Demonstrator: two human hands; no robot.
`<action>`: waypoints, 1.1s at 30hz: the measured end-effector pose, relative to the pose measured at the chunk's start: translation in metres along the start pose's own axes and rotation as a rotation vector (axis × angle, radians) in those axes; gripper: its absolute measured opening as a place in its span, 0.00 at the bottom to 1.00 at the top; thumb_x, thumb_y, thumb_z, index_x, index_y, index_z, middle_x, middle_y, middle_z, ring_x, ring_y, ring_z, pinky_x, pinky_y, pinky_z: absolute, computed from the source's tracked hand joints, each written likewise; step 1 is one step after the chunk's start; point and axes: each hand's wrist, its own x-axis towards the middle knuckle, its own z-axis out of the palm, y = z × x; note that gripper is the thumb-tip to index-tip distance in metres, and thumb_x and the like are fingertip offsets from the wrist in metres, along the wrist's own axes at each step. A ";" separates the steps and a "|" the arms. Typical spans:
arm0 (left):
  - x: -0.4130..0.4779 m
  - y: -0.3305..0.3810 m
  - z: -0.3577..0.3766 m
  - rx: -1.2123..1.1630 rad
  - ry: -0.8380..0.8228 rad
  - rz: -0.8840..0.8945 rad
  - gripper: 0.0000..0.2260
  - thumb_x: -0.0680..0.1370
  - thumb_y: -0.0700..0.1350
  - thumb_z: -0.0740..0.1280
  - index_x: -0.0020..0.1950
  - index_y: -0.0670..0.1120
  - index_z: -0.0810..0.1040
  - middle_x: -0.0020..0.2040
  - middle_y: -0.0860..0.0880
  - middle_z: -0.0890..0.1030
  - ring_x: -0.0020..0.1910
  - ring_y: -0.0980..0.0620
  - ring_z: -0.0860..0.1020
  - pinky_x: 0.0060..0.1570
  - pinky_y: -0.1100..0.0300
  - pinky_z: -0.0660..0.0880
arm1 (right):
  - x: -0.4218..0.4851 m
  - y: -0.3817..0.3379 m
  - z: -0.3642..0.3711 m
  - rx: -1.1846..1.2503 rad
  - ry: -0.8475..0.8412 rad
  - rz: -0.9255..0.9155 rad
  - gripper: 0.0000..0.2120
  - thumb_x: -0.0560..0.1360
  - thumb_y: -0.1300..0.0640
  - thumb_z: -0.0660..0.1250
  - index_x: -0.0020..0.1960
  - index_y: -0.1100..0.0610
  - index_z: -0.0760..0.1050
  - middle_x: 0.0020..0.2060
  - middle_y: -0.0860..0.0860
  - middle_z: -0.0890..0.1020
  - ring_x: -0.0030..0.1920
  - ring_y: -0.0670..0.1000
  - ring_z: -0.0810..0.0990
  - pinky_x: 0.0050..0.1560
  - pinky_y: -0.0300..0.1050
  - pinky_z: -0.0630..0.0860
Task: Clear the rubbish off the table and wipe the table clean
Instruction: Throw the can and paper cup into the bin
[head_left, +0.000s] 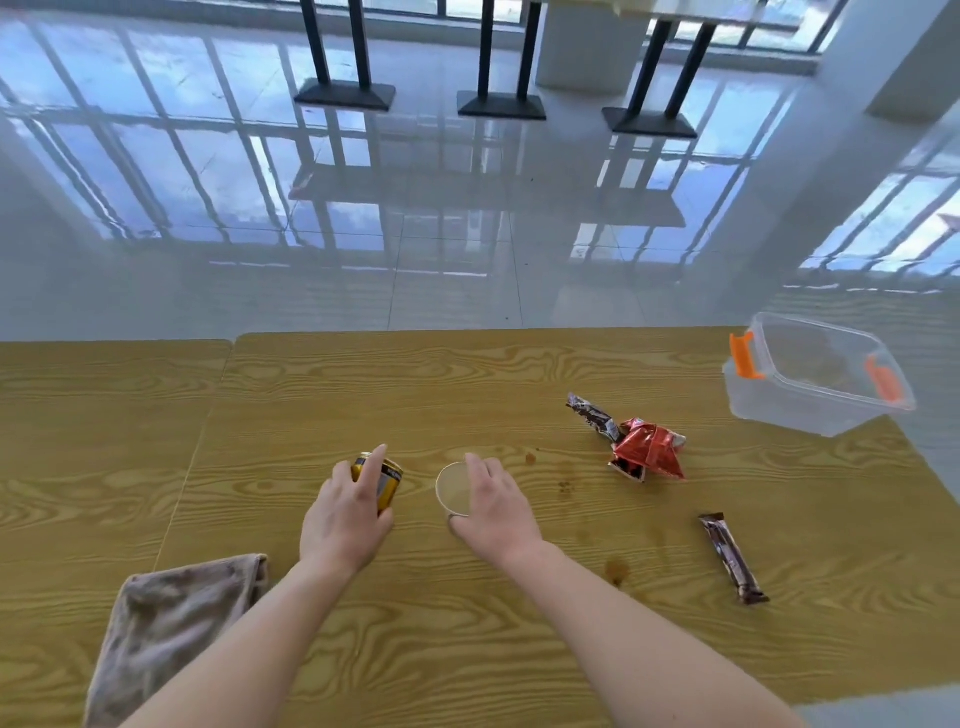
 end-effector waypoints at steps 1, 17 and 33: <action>0.000 0.004 -0.001 -0.001 0.006 0.017 0.36 0.75 0.52 0.68 0.78 0.58 0.53 0.58 0.45 0.71 0.55 0.45 0.74 0.45 0.54 0.75 | -0.002 0.002 -0.003 0.001 0.008 0.010 0.39 0.73 0.53 0.71 0.77 0.57 0.55 0.68 0.56 0.67 0.67 0.58 0.68 0.66 0.48 0.67; -0.033 0.116 0.003 -0.013 -0.006 0.421 0.36 0.72 0.51 0.69 0.77 0.58 0.57 0.55 0.46 0.72 0.50 0.47 0.75 0.40 0.55 0.75 | -0.101 0.081 -0.047 0.086 0.281 0.292 0.41 0.74 0.49 0.71 0.78 0.57 0.54 0.69 0.56 0.68 0.67 0.58 0.70 0.64 0.50 0.70; -0.213 0.326 0.101 -0.028 -0.137 0.756 0.36 0.73 0.55 0.69 0.76 0.59 0.55 0.54 0.47 0.73 0.48 0.48 0.75 0.42 0.53 0.80 | -0.331 0.268 -0.084 0.156 0.515 0.528 0.39 0.74 0.48 0.73 0.77 0.56 0.56 0.68 0.56 0.69 0.65 0.57 0.72 0.62 0.48 0.71</action>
